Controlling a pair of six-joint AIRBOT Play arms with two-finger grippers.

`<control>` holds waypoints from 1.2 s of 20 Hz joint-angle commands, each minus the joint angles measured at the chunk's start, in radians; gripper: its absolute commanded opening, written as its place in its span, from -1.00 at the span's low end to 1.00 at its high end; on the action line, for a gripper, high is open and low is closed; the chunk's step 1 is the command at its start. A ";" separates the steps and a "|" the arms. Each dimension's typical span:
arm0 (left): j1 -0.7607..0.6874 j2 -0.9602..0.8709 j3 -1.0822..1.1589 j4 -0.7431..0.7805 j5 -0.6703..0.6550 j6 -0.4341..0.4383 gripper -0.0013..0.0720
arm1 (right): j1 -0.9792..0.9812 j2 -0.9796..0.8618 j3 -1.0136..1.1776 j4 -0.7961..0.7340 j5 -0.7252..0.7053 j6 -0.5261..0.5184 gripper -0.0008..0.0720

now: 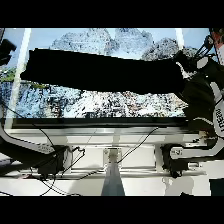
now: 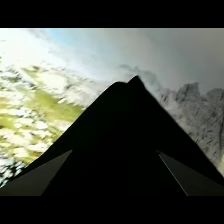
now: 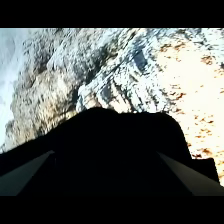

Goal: Fold the clothes and pants, and hang the long-sleeved shirts on hangers.

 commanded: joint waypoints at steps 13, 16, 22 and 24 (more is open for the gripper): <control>0.092 0.119 -0.458 -0.243 0.088 -0.010 0.84 | 0.003 0.031 0.000 0.002 0.047 -0.110 0.91; 0.051 0.055 -0.458 -0.259 0.174 0.018 0.84 | 0.003 0.031 0.000 0.003 0.003 -0.110 0.91; -0.044 0.010 -0.458 -0.254 0.451 0.048 0.78 | 0.046 0.035 0.000 0.003 -0.002 -0.200 0.91; -0.057 0.000 -0.457 -0.254 0.508 0.047 0.60 | 0.088 0.036 0.000 0.003 -0.007 -0.254 0.91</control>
